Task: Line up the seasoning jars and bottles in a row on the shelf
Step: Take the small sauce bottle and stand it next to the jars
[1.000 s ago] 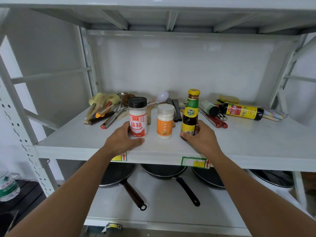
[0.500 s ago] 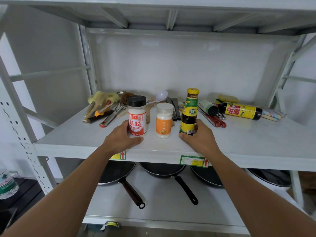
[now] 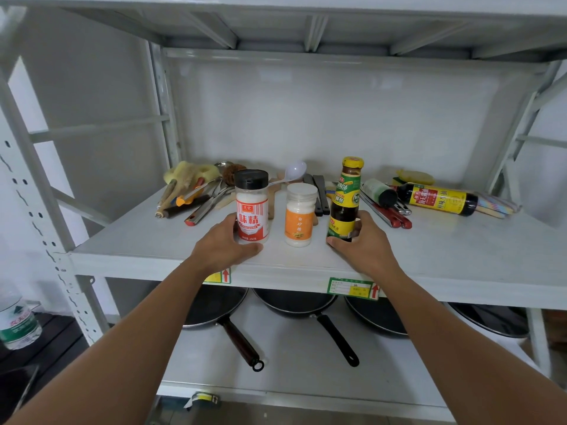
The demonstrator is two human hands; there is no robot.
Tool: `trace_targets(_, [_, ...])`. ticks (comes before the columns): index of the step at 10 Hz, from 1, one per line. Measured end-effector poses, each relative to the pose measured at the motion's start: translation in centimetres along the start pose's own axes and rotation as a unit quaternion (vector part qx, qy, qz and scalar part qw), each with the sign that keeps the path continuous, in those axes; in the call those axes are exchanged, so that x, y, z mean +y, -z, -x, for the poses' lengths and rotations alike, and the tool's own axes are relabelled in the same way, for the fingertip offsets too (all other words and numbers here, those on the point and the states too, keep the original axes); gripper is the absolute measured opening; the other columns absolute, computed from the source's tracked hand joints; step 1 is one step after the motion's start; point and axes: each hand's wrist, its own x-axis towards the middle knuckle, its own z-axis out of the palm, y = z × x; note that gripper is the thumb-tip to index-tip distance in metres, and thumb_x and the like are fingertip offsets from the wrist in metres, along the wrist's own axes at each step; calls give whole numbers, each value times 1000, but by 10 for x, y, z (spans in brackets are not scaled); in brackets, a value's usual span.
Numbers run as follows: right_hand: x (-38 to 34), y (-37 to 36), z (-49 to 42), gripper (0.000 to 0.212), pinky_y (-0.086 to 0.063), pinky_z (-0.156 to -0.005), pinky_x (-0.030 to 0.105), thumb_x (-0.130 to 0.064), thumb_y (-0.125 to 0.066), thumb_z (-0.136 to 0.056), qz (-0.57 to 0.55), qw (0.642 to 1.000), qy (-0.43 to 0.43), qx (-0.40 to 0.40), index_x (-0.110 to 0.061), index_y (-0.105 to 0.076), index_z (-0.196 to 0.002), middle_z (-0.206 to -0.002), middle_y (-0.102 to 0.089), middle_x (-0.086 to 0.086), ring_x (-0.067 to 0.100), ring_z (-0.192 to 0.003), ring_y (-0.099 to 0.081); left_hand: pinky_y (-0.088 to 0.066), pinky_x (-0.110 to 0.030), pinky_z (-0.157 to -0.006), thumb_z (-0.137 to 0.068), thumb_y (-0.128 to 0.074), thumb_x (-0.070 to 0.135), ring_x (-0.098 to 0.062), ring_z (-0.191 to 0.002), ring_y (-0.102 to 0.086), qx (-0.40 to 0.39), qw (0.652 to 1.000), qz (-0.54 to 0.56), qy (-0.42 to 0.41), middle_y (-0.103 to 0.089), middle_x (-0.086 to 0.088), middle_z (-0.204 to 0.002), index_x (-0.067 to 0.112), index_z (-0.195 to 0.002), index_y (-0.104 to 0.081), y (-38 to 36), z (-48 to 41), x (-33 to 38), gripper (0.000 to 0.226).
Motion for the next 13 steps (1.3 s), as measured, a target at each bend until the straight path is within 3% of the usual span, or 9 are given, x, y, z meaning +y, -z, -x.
trace_targets(1, [0,0,0,66,-46,-85,29,-29,-82,-82,-5,1000,-3,-14,-20,-48,-137,-128,-64,1,15,-105,-59,-47,-47,-112,-83,-81,52,-23,-138,-53,0,1000,-2,0,-49,3,-157,29,-156,-33,0,1,1,90])
trace_targets(4, [0,-2,-1,76,-46,-86,29,-43,-85,-78,11,1000,-6,-7,-18,-48,-139,-132,-63,4,19,-113,-61,-46,-47,-112,-84,-81,51,-23,-139,-52,2,1000,-2,3,-49,2,-157,29,-156,-33,0,1,2,89])
trace_targets(5, [-1,0,0,75,-44,-84,28,-41,-85,-79,16,1000,-7,-12,-18,-48,-140,-131,-64,4,15,-104,-59,-47,-48,-112,-83,-81,52,-23,-138,-53,2,1000,-1,2,-49,2,-157,30,-155,-34,0,1,2,90])
trace_targets(10, [-7,2,5,71,-48,-90,31,-36,-82,-83,26,999,-7,-27,-17,-46,-142,-133,-63,5,20,-113,-61,-46,-48,-113,-84,-81,50,-23,-139,-52,-1,1000,2,3,-48,2,-157,29,-156,-33,0,3,4,89])
trace_targets(11, [-7,3,6,69,-44,-85,29,-32,-82,-83,24,999,-4,-32,-17,-47,-141,-130,-64,4,16,-104,-57,-46,-48,-113,-84,-81,51,-23,-139,-52,0,1000,-5,4,-48,2,-158,28,-156,-33,0,3,4,89])
trace_targets(13, [-9,3,6,68,-45,-89,31,-28,-81,-83,21,999,-9,-43,-18,-47,-140,-132,-63,5,17,-106,-57,-46,-48,-112,-85,-81,50,-23,-139,-52,-1,1000,-3,7,-48,2,-158,29,-156,-33,1,4,5,89])
